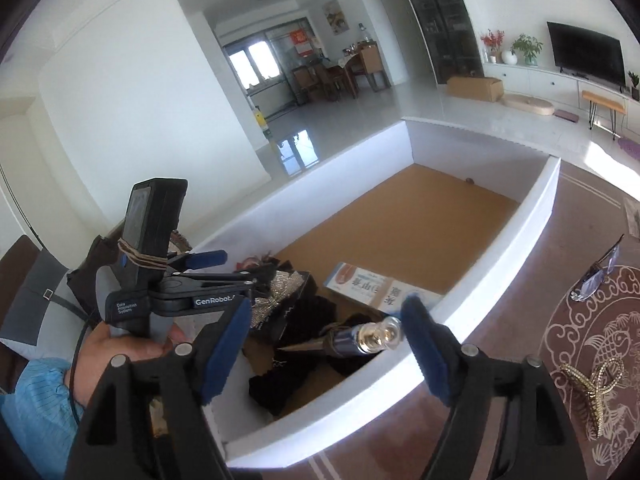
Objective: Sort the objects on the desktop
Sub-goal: 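Carry both items over the white bin and open both grippers to drop them, then grasp the gold rhinestone claw clip with the right gripper while the left grasps the glasses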
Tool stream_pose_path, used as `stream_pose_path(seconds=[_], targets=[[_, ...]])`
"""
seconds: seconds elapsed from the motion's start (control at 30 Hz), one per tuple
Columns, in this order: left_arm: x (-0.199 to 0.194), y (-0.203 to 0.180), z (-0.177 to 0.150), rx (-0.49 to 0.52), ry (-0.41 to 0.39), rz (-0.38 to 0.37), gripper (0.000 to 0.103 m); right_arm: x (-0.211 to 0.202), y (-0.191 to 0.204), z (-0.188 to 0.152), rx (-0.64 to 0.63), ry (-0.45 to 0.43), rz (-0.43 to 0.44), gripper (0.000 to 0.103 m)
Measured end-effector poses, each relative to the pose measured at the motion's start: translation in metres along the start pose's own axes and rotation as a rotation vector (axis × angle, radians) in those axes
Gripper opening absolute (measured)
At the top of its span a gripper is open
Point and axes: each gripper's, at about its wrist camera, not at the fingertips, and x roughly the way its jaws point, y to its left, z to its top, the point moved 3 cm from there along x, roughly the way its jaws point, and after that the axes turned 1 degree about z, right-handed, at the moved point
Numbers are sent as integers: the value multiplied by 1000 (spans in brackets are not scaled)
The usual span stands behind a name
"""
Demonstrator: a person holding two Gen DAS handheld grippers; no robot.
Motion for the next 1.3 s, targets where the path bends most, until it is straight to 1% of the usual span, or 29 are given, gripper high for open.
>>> stream_pose_path(seconds=[0.1, 0.13, 0.2, 0.33, 0.4, 0.5, 0.57, 0.6, 0.63, 0.73, 0.8, 0.87, 1.0, 1.03, 1.07, 1.1, 1.2, 1.3], targets=[[-7, -18, 2, 40, -34, 26, 84, -32, -41, -13, 54, -47, -69, 81], [-10, -26, 5, 49, -38, 24, 84, -41, -54, -17, 78, -54, -88, 81], [-19, -37, 8, 59, -47, -6, 84, -57, -83, -20, 126, -57, -122, 81], [-42, -62, 6, 92, -85, -69, 84, -92, -137, -45, 184, -54, -215, 82], [-58, -80, 1, 117, -103, -114, 84, -113, -165, -63, 211, -46, -284, 84], [-87, -113, -8, 167, -141, -217, 84, -130, -213, -92, 262, -4, -379, 84], [-105, -143, -17, 215, -159, -286, 86, -132, -235, -108, 271, 40, -416, 84], [-109, -156, -23, 237, -162, -311, 93, -131, -242, -115, 259, 70, -421, 84], [-112, -170, -29, 259, -163, -332, 99, -127, -244, -118, 239, 95, -415, 84], [-109, -203, -48, 316, -127, -381, 99, -100, -236, -114, 152, 151, -370, 84], [-98, -218, -59, 350, -86, -376, 99, -72, -231, -106, 102, 206, -348, 84], [-91, -222, -69, 366, -53, -365, 99, -48, -228, -95, 55, 228, -357, 84], [-83, -218, -84, 377, -3, -371, 99, -9, -223, -75, -44, 229, -377, 86], [-82, -217, -86, 385, 4, -368, 99, -5, -222, -72, -59, 221, -369, 83], [-81, -216, -88, 395, 9, -364, 99, -3, -220, -69, -75, 209, -365, 64], [-81, -216, -88, 405, 13, -359, 99, -3, -219, -69, -94, 201, -370, 59], [-77, -222, -85, 428, 20, -357, 99, -14, -216, -78, -98, 190, -365, 58], [-70, -241, -75, 446, 24, -385, 99, -41, -212, -104, -103, 180, -400, 58]])
